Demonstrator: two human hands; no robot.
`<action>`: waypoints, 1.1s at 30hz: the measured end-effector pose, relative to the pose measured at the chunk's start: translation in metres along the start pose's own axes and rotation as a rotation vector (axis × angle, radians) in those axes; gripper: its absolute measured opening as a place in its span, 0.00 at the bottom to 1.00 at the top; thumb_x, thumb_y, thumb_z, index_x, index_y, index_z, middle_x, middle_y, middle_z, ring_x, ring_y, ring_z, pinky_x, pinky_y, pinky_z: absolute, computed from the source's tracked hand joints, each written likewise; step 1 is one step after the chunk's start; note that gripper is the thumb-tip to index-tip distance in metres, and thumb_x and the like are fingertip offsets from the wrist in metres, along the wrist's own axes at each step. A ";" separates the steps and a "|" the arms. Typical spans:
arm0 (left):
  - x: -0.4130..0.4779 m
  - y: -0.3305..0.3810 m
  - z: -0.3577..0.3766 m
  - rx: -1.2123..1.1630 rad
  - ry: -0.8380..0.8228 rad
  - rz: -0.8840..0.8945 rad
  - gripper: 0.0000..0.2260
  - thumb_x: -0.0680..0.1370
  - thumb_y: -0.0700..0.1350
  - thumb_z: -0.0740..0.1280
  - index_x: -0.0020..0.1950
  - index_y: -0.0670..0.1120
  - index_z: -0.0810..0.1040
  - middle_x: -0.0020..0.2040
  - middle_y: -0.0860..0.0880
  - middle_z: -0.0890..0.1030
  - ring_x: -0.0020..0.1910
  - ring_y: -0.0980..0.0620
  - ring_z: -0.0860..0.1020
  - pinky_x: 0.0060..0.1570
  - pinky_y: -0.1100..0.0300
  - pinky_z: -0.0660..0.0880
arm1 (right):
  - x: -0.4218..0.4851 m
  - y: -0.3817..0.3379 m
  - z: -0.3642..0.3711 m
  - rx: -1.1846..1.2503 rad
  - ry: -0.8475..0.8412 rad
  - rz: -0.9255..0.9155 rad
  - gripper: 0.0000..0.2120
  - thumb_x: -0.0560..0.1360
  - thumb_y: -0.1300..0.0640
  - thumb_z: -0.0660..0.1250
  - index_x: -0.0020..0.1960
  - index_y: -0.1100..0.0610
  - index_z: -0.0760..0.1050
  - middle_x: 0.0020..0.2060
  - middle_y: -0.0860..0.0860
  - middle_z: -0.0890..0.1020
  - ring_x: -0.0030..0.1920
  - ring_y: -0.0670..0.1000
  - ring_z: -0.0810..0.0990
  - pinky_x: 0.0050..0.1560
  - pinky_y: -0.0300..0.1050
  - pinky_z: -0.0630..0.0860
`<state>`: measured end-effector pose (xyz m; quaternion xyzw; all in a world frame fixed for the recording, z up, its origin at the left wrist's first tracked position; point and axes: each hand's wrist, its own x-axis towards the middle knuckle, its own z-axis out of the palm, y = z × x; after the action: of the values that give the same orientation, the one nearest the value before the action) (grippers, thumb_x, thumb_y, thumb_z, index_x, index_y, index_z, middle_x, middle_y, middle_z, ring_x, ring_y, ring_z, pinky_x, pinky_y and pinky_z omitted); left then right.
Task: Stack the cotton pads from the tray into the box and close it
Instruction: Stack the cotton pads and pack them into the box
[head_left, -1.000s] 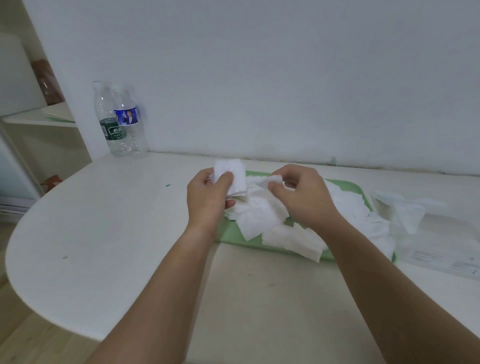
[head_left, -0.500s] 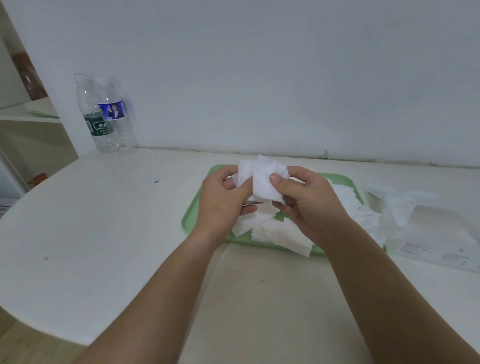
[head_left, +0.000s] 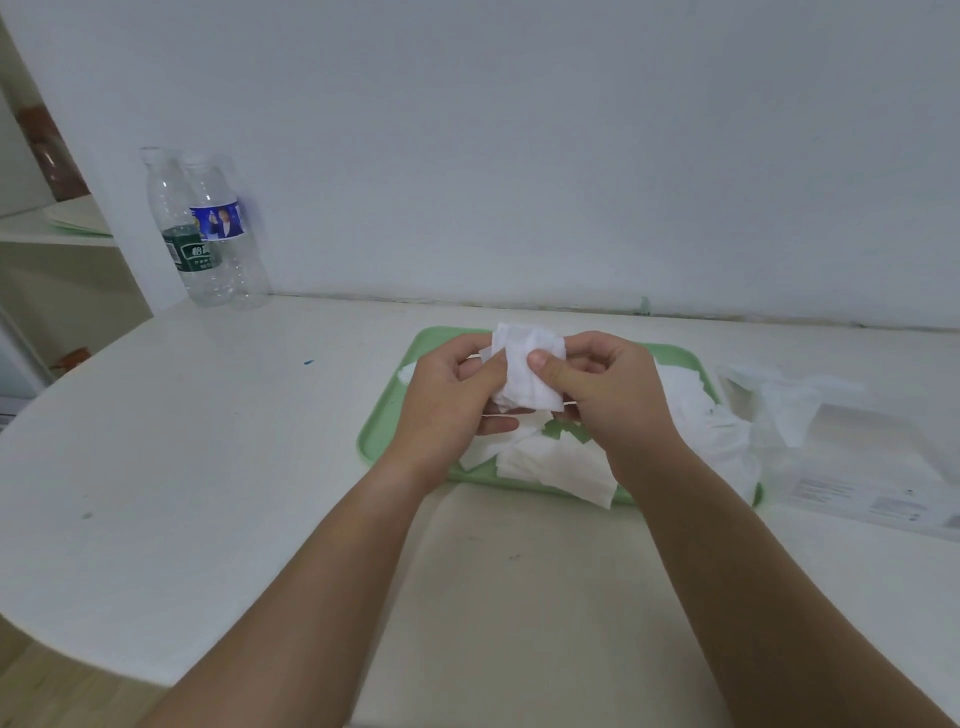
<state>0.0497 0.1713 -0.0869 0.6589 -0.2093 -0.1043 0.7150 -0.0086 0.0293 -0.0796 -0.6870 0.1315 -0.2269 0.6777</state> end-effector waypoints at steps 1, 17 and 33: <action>-0.001 0.001 0.001 0.009 0.004 -0.002 0.07 0.83 0.42 0.64 0.58 0.47 0.81 0.42 0.51 0.87 0.41 0.47 0.87 0.40 0.54 0.84 | 0.001 0.001 -0.001 -0.033 0.022 -0.012 0.06 0.72 0.59 0.77 0.45 0.58 0.81 0.36 0.57 0.84 0.37 0.53 0.84 0.38 0.48 0.80; -0.017 0.039 0.029 0.088 -0.122 0.122 0.14 0.75 0.39 0.75 0.59 0.48 0.81 0.52 0.49 0.86 0.48 0.51 0.86 0.40 0.56 0.83 | -0.013 -0.058 -0.053 -0.216 -0.205 -0.125 0.23 0.73 0.55 0.76 0.66 0.51 0.76 0.54 0.50 0.83 0.49 0.48 0.85 0.53 0.44 0.82; -0.003 0.015 0.164 0.444 -0.204 0.117 0.08 0.75 0.44 0.74 0.52 0.50 0.80 0.44 0.53 0.84 0.40 0.50 0.84 0.43 0.52 0.82 | 0.005 -0.076 -0.241 -0.919 -0.019 -0.116 0.06 0.73 0.57 0.75 0.50 0.53 0.82 0.46 0.48 0.83 0.39 0.43 0.77 0.46 0.42 0.72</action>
<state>-0.0260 0.0270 -0.0654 0.7725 -0.3362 -0.0802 0.5327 -0.1314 -0.1794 -0.0085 -0.9244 0.1736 -0.1763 0.2903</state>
